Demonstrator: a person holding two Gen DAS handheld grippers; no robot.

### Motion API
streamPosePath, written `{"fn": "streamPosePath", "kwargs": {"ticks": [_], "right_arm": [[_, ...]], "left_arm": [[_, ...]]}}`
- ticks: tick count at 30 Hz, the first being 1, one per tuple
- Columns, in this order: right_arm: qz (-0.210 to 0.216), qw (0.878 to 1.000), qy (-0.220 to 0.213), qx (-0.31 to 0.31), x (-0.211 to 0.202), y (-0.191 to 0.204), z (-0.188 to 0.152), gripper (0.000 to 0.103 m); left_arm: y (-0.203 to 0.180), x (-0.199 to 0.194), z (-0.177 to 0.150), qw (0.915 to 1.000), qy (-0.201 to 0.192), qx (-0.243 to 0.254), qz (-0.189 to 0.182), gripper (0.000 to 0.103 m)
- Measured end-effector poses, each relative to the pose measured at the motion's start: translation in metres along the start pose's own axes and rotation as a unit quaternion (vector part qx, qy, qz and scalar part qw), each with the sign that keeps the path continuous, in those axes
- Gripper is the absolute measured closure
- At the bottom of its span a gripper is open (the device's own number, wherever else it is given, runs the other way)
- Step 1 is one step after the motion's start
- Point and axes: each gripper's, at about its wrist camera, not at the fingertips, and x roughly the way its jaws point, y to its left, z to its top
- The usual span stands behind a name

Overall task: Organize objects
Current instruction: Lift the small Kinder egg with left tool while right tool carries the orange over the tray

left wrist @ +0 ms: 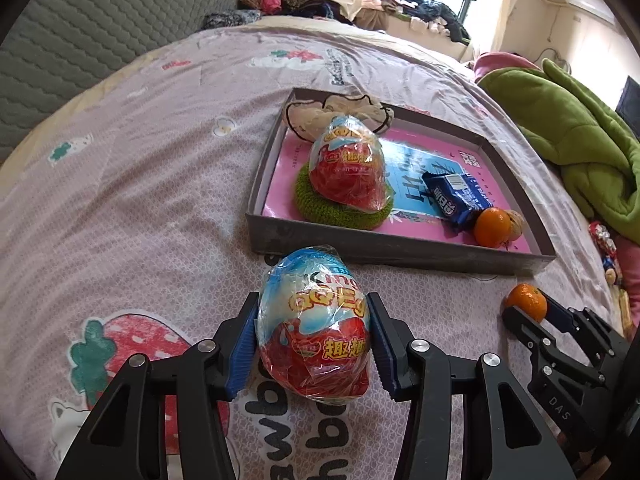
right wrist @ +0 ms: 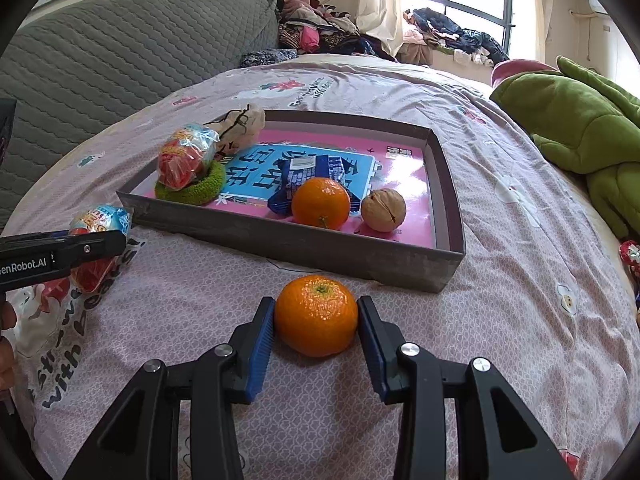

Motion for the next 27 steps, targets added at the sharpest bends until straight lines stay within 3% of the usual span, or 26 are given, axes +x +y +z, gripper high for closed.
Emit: {"fn": "streamPosePath", "kwargs": {"ticks": [27], "right_arm": [[0.011, 0.997, -0.073, 0.009, -0.050, -0.005, 0.020, 0.062]], "left_arm": [[-0.027, -0.063, 0.011, 0.9943, -0.092, 0.048, 0.023, 0.051]]}}
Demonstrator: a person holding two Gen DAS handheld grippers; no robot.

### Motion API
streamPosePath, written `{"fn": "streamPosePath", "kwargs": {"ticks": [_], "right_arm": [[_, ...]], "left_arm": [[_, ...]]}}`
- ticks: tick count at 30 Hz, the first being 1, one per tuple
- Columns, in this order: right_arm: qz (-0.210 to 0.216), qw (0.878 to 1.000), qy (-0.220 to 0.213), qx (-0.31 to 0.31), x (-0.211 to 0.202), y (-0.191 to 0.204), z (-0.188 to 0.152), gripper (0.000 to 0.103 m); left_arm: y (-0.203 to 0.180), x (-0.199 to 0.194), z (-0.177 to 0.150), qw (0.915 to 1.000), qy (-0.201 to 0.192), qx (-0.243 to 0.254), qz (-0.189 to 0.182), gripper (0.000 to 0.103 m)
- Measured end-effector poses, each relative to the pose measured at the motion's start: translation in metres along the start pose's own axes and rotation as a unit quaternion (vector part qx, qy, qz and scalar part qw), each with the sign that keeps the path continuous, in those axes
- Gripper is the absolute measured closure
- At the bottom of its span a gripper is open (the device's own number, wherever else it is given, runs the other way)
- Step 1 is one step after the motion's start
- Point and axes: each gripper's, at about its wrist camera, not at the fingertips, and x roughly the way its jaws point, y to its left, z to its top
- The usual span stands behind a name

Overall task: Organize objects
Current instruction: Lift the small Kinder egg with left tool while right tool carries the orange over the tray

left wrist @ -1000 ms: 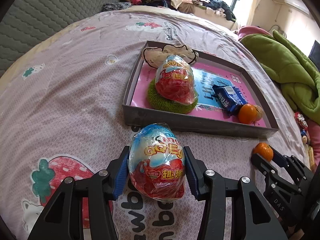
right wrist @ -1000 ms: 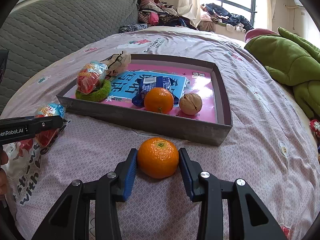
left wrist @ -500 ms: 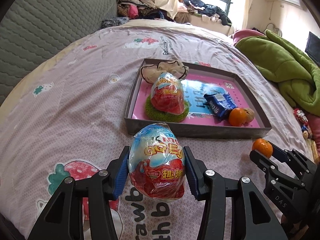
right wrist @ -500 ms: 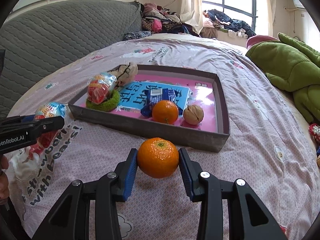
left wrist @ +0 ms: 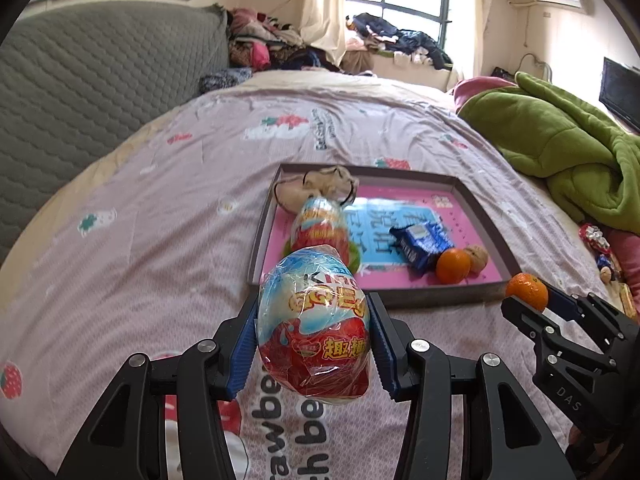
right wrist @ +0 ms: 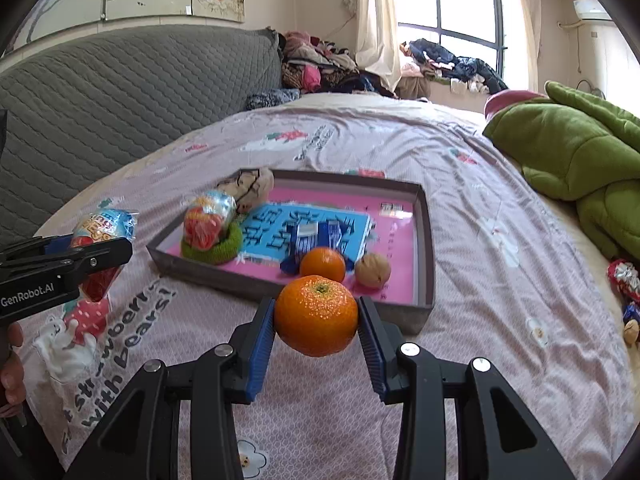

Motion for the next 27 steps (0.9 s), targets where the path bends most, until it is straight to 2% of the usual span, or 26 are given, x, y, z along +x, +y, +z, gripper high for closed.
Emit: {"fn": "streamPosePath", "kwargs": {"ticks": [9, 21, 27], "right_arm": [[-0.001, 1.000, -0.024, -0.001, -0.013, -0.006, 0.020, 0.062], [-0.016, 0.998, -0.063, -0.020, -0.013, -0.023, 0.066, 0.062], [-0.018, 0.997, -0.075, -0.030, 0.001, -0.032, 0.080, 0.062]], "left_arm": [[-0.010, -0.006, 0.023, 0.9992, -0.033, 0.017, -0.014, 0.051], [-0.031, 0.011, 0.062, 0.9980, -0.050, 0.034, -0.015, 0.051], [-0.041, 0.033, 0.077, 0.9980, -0.047, 0.039, -0.012, 0.051]]}}
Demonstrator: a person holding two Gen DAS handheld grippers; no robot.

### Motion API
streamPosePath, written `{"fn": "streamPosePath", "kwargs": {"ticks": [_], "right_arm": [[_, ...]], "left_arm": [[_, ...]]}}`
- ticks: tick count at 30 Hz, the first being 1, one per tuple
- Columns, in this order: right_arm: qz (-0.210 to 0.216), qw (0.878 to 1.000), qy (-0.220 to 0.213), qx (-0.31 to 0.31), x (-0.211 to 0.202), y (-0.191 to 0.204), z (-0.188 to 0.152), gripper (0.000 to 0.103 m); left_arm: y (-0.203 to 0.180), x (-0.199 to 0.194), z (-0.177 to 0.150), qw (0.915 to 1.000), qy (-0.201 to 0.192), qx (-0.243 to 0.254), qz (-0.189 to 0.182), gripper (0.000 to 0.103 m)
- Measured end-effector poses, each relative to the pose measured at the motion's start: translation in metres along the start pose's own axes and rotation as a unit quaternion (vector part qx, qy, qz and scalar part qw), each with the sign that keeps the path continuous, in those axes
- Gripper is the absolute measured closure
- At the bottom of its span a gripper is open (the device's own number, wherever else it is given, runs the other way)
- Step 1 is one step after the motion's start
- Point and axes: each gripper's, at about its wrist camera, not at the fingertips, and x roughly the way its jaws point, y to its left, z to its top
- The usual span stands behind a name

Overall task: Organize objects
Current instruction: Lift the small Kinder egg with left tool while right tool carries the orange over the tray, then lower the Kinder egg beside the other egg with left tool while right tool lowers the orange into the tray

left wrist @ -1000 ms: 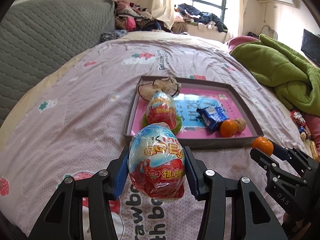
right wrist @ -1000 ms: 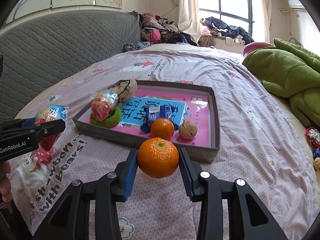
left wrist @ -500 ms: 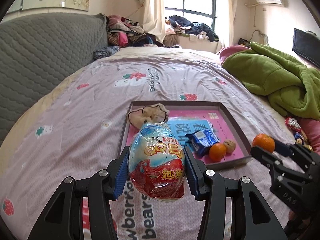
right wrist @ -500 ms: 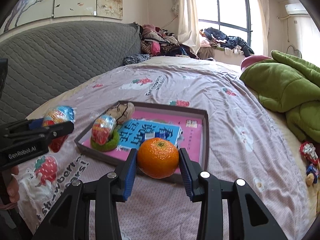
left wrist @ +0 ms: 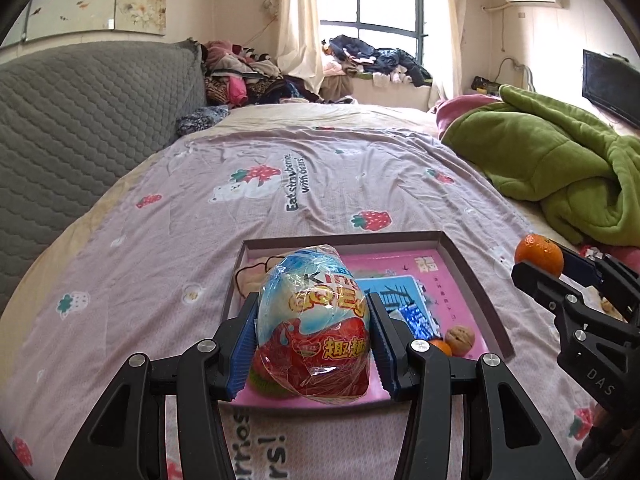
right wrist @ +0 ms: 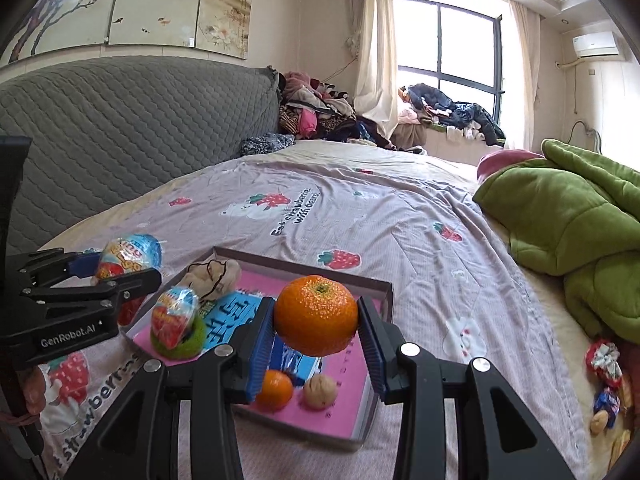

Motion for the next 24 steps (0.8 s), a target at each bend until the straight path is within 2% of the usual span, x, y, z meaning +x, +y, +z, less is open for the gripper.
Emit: {"fn": "streamPosePath", "kwargs": {"ticks": [11, 24], "right_arm": [[0.001, 1.000, 0.017, 0.002, 0.038, -0.010, -0.002, 0.062], [-0.006, 1.000, 0.031, 0.002, 0.059, -0.013, -0.011, 0.062]], "left_arm": [[-0.016, 0.045, -0.005, 0.9996, 0.028, 0.009, -0.002, 0.051], [-0.022, 0.063, -0.017, 0.9991, 0.039, 0.015, -0.007, 0.051]]}}
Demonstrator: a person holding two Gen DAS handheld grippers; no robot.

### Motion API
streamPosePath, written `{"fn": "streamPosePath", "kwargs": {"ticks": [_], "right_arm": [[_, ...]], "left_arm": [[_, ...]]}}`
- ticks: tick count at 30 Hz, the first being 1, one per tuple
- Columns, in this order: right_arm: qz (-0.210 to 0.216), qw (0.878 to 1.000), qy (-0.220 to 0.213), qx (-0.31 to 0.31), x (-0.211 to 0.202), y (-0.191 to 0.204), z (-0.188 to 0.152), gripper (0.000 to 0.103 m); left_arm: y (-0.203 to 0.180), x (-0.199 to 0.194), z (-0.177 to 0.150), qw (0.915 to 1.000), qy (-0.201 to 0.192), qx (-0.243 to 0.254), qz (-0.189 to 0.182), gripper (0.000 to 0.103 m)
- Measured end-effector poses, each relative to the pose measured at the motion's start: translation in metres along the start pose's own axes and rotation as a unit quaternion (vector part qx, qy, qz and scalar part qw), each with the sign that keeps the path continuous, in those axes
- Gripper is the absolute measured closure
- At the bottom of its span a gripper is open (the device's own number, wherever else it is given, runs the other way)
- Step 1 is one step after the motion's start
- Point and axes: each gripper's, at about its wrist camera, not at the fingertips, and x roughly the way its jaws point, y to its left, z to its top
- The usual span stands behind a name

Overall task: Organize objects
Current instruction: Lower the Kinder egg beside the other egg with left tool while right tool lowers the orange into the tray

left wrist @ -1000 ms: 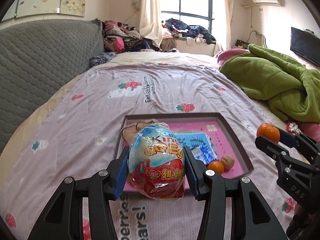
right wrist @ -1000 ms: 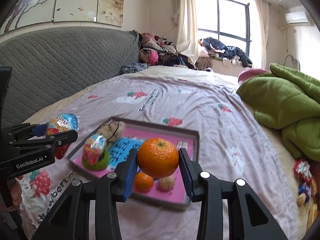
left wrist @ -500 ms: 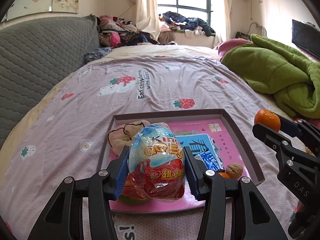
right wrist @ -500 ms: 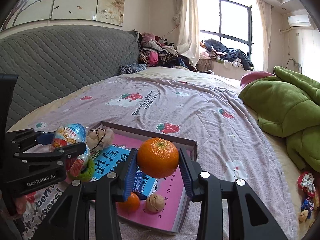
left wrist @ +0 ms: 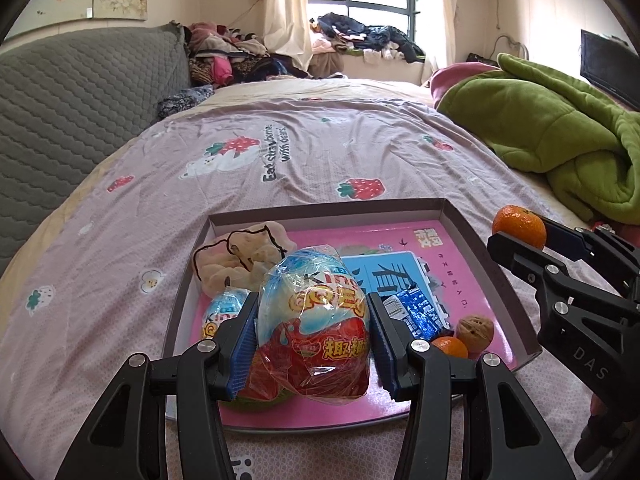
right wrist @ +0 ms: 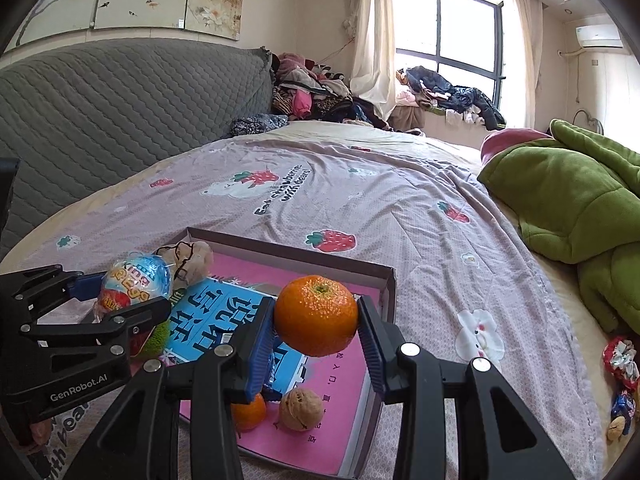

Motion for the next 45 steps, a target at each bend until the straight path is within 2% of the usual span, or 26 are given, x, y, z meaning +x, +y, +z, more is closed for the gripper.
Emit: {"fn": "streamPosePath", "kwargs": {"ticks": [13, 25, 31, 45], "right_arm": [[-0.006, 1.000, 0.018, -0.006, 0.020, -0.001, -0.008, 0.062], [-0.013, 0.998, 0.062, -0.006, 0.050, 0.000, -0.026, 0.062], [-0.023, 0.996, 0.084, -0.006, 0.060, 0.000, -0.031, 0.062], [-0.022, 0.994, 0.105, -0.001, 0.067, -0.001, -0.037, 0.062]], "left_arm": [[-0.004, 0.018, -0.009, 0.9996, 0.026, 0.001, -0.010, 0.051], [-0.007, 0.034, -0.019, 0.9985, 0.051, 0.003, -0.019, 0.051], [-0.007, 0.042, -0.023, 0.9967, 0.073, -0.004, -0.035, 0.051], [-0.007, 0.045, -0.028, 0.9957, 0.084, -0.004, -0.039, 0.051]]}}
